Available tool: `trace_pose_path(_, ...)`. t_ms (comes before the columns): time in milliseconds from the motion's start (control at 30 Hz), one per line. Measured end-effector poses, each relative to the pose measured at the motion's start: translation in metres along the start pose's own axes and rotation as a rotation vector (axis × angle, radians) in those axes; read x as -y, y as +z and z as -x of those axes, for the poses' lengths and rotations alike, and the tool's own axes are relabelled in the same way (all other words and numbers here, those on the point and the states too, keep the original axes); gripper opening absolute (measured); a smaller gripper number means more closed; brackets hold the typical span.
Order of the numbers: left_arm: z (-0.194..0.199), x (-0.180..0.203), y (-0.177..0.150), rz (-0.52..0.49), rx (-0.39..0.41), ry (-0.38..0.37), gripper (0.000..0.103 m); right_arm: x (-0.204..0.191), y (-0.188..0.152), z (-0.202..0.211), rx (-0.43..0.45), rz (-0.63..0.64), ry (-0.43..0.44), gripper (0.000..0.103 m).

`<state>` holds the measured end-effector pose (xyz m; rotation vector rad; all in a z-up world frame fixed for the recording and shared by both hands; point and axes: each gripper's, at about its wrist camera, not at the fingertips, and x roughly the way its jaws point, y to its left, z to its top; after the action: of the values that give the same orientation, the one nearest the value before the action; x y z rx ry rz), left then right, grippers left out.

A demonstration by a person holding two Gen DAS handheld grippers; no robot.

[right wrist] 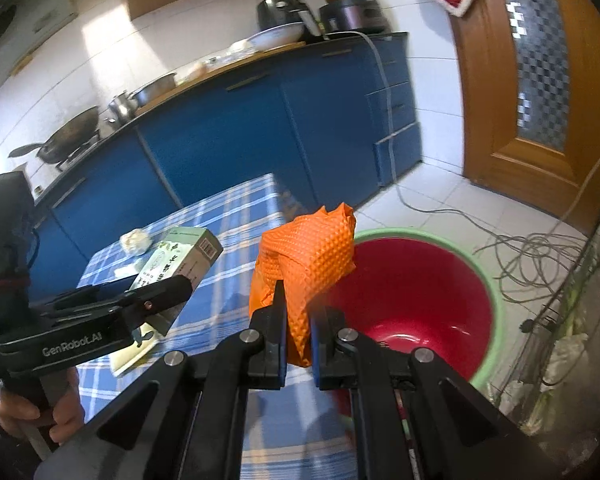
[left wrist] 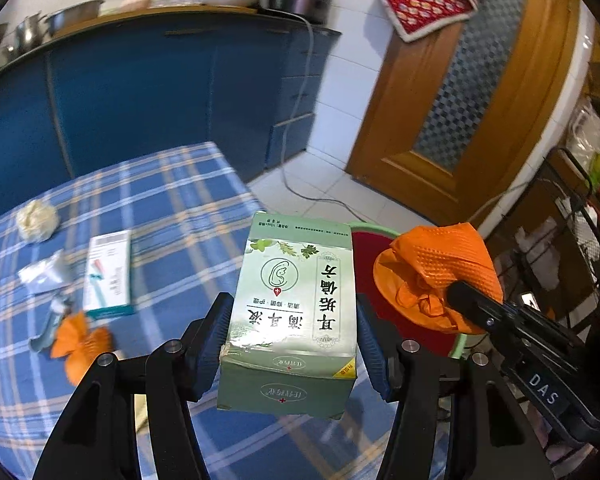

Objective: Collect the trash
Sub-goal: 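Carry the green box and orange mesh bag over the red bucket, then open the left tool to drop the green box while the right tool drops the mesh bag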

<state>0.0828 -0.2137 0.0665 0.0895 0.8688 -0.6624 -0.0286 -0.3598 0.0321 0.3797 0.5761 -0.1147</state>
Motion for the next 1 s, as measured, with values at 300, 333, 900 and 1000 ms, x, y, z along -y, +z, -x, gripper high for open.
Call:
trace_pose_path(300, -0.039, 0.033, 0.007, -0.036, -0.054, -0.040, 0.061, 0.041, -0.001, -0.007, -0.020, -0.048, -0.079, 0.011)
trace_pose_path(333, -0.043, 0.036, 0.007, -0.038, -0.061, -0.041, 0.061, 0.046, -0.001, -0.009, -0.026, -0.053, -0.084, 0.011)
trace_pose_path(900, -0.099, 0.066, 0.008, -0.063, -0.157, -0.054, 0.063, 0.103, -0.016, -0.042, -0.109, -0.118, -0.120, 0.023)
trace_pose_path(1000, -0.103, 0.066, 0.008, -0.061, -0.163, -0.049, 0.063, 0.109, -0.017, -0.044, -0.110, -0.136, -0.109, 0.031)
